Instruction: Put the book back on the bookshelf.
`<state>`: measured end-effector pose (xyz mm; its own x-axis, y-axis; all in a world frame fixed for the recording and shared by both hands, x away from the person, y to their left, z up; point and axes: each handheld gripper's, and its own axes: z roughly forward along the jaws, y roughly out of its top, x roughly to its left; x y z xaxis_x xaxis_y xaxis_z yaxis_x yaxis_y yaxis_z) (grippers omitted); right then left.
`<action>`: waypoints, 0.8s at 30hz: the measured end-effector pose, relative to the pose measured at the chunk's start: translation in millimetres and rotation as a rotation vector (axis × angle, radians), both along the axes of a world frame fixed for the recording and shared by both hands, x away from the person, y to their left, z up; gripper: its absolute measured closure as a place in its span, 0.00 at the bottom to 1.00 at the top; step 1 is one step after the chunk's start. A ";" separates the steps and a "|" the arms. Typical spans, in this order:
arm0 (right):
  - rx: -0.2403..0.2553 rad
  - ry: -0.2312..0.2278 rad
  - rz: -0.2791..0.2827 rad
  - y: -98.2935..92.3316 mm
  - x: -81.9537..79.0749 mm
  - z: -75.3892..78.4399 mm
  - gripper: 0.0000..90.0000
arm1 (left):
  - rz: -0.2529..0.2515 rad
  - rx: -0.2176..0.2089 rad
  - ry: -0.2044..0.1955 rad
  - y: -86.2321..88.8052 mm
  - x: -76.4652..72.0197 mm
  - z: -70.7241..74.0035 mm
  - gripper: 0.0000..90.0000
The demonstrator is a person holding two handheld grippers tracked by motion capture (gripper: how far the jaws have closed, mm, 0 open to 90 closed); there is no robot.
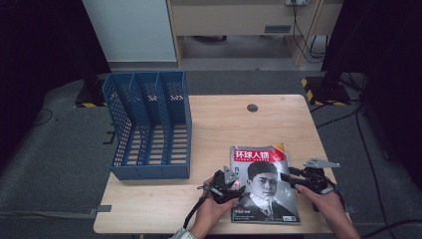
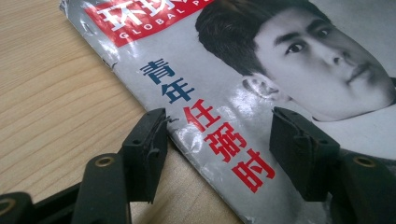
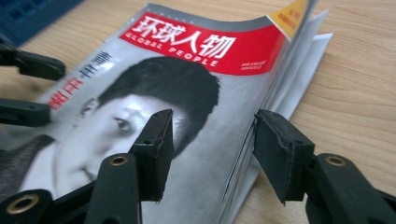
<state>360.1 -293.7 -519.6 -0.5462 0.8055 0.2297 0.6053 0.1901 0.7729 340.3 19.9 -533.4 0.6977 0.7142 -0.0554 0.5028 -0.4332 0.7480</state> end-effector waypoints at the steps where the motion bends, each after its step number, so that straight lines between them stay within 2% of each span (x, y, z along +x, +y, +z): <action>1: 0.012 0.004 -0.002 -0.2 -1.6 0.3 0.55 | 0.000 0.000 0.000 0.0 -0.1 0.0 0.41; 6: 0.014 0.032 0.016 -3.0 -10.1 0.1 0.59 | -0.002 0.001 -0.002 0.2 0.0 -0.1 0.41; 9: 0.016 0.034 0.023 -2.3 -13.1 0.7 0.59 | -0.003 -0.001 -0.004 0.3 -0.1 -0.3 0.41; 12: 0.016 0.032 0.029 -1.2 -11.5 1.0 0.60 | -0.004 -0.003 -0.005 0.5 -0.1 -0.5 0.41; 18: 0.009 0.030 0.023 3.2 -0.2 -2.0 0.53 | -0.001 -0.002 -0.010 -0.7 0.0 -0.7 0.41; 20: -0.010 0.015 0.033 5.5 2.2 -2.3 0.52 | -0.005 -0.002 -0.010 -0.6 0.6 -0.7 0.41; 24: -0.087 -0.028 0.048 12.2 -2.2 1.2 0.53 | -0.008 -0.004 -0.008 -0.6 1.5 -0.8 0.41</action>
<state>357.9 -281.5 -518.4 -0.5901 0.7944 0.1441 0.5720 0.2854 0.7690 341.7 19.3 -534.1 0.7042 0.7081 -0.0526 0.4933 -0.4346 0.7536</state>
